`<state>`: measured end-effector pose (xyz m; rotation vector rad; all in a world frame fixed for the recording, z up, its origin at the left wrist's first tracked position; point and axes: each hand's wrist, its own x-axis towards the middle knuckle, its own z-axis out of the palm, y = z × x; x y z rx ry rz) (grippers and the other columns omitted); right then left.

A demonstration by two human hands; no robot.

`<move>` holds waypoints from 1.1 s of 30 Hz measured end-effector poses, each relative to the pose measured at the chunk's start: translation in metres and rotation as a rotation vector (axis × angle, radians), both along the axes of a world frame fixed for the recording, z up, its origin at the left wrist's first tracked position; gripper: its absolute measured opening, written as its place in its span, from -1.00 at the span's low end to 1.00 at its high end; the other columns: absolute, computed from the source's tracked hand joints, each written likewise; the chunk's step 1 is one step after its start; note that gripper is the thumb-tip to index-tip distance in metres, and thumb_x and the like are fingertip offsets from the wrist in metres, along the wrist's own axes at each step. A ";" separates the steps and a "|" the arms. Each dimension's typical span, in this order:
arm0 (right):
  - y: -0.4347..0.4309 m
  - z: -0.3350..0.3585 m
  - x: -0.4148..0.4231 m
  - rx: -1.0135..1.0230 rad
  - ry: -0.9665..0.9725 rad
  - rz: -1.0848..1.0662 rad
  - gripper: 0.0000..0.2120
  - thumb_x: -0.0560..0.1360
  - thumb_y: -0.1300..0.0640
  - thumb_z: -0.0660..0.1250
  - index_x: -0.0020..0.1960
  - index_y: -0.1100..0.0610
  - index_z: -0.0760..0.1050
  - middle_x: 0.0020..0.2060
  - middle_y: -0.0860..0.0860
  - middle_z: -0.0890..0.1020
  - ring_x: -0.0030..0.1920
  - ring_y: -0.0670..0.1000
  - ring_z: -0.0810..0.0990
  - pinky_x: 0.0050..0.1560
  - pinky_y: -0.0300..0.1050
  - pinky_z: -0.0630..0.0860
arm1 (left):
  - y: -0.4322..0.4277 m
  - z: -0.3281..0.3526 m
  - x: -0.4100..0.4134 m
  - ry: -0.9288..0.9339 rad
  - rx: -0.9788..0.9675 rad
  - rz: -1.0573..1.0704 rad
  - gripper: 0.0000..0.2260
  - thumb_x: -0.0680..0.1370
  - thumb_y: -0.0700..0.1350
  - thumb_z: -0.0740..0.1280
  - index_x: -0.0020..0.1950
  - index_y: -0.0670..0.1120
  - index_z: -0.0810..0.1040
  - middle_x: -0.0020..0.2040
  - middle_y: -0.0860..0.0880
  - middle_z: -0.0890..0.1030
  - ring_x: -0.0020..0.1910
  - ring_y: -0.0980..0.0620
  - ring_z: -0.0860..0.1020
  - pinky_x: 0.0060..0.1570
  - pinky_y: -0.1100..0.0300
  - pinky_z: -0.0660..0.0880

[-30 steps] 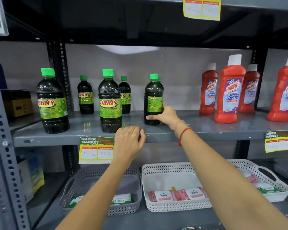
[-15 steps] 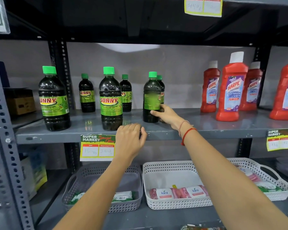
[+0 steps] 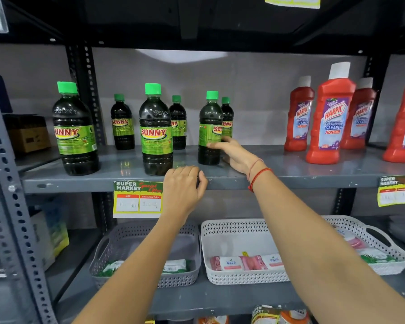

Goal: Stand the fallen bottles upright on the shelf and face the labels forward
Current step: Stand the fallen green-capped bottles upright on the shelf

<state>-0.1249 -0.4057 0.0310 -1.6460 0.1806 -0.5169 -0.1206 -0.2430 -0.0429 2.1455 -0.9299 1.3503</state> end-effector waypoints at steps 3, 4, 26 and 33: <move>0.002 0.001 0.001 0.014 0.008 0.061 -0.43 0.44 0.31 0.44 0.41 0.22 0.37 0.29 0.17 0.57 0.34 0.14 0.50 0.45 0.08 0.31 | 0.001 -0.001 0.001 0.006 0.000 -0.004 -0.67 0.52 -0.10 0.09 -0.31 -0.14 0.56 -0.40 -0.06 0.63 -0.41 -0.09 0.54 -0.35 0.06 0.40; 0.003 0.001 0.002 0.000 0.011 0.050 -0.41 0.42 0.29 0.47 0.41 0.22 0.37 0.29 0.16 0.58 0.32 0.13 0.51 0.42 0.04 0.34 | 0.001 -0.002 0.001 0.004 0.001 -0.004 -0.67 0.52 -0.10 0.09 -0.31 -0.14 0.56 -0.40 -0.06 0.62 -0.41 -0.09 0.54 -0.35 0.07 0.40; 0.004 -0.012 -0.003 -0.155 -0.009 -0.268 -0.37 0.28 0.03 0.60 0.27 0.15 0.48 0.20 0.10 0.60 0.18 0.08 0.55 0.19 -0.10 0.46 | 0.003 0.000 -0.001 0.027 0.044 0.001 -0.66 0.53 -0.09 0.08 -0.27 -0.14 0.59 -0.35 -0.05 0.66 -0.39 -0.07 0.57 -0.35 0.08 0.42; 0.010 -0.016 -0.043 -0.281 -0.016 -0.219 -0.48 0.25 -0.09 0.59 0.14 0.01 0.53 0.13 0.00 0.63 0.16 0.00 0.56 0.09 -0.17 0.44 | 0.005 -0.001 0.000 0.016 0.044 -0.029 -0.65 0.53 -0.09 0.07 -0.25 -0.15 0.60 -0.33 -0.07 0.68 -0.36 -0.08 0.60 -0.33 0.08 0.44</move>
